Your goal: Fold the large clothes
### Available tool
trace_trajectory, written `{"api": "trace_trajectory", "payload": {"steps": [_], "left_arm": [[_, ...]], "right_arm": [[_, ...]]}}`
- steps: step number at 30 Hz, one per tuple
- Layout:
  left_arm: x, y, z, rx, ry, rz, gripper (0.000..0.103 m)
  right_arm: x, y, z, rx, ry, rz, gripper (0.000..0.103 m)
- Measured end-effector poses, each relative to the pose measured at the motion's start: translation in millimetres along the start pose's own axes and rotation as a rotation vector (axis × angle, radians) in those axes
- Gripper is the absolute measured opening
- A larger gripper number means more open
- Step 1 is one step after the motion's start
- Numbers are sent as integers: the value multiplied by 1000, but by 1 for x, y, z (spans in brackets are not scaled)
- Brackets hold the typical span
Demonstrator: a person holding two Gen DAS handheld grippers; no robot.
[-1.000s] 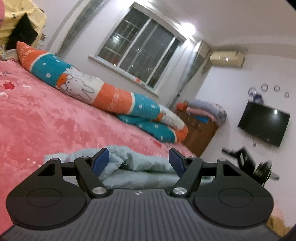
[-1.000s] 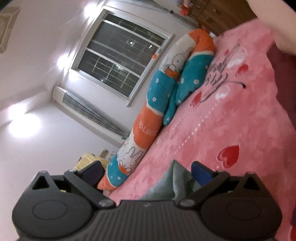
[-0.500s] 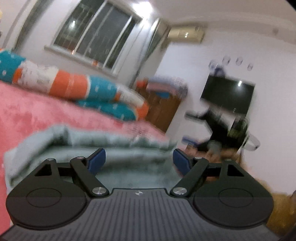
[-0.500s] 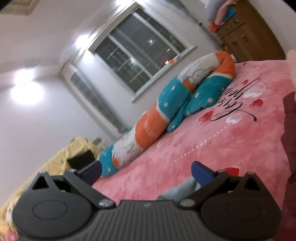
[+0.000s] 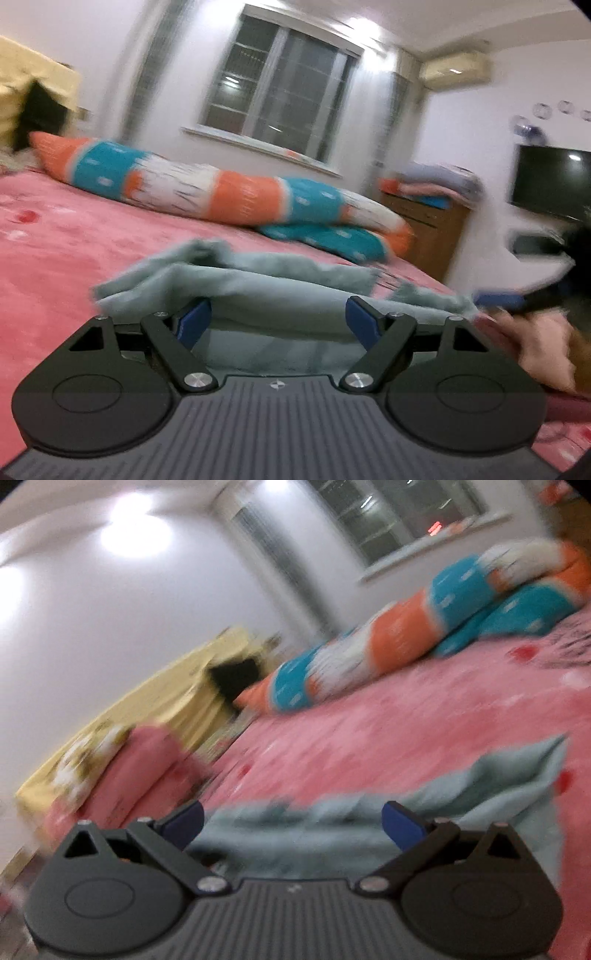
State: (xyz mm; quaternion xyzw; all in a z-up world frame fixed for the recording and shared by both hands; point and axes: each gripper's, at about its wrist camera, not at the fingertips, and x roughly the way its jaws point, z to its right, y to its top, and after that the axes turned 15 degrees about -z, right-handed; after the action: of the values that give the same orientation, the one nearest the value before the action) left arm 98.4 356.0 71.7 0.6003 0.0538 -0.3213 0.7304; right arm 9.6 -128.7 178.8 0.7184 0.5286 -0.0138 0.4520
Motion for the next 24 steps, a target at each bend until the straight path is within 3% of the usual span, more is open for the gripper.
{"api": "trace_trajectory", "payload": {"steps": [3,6,8,12,16,20,24], "left_arm": [[0,2,-6,-49,72,21,100],[4,4,-17,-107,132,-9,100],[5,5,-24,-145,148,-29,100],[5,7,-25,-163,131,-30,100],[10,2,-28,-204,142,-83,101],[9,-1,-43,-303,158,-147,101],[7,-4,-54,-370,142,-195,101]], "right_arm": [[20,-5,-9,-64,-26,-75,102],[40,-14,-10,-117,-237,-77,102],[54,-20,-4,-148,-400,-56,102],[68,-25,24,-70,-485,3,102],[72,-24,54,15,-653,87,102],[57,-22,78,134,-695,125,102],[34,-16,87,217,-618,129,102]]}}
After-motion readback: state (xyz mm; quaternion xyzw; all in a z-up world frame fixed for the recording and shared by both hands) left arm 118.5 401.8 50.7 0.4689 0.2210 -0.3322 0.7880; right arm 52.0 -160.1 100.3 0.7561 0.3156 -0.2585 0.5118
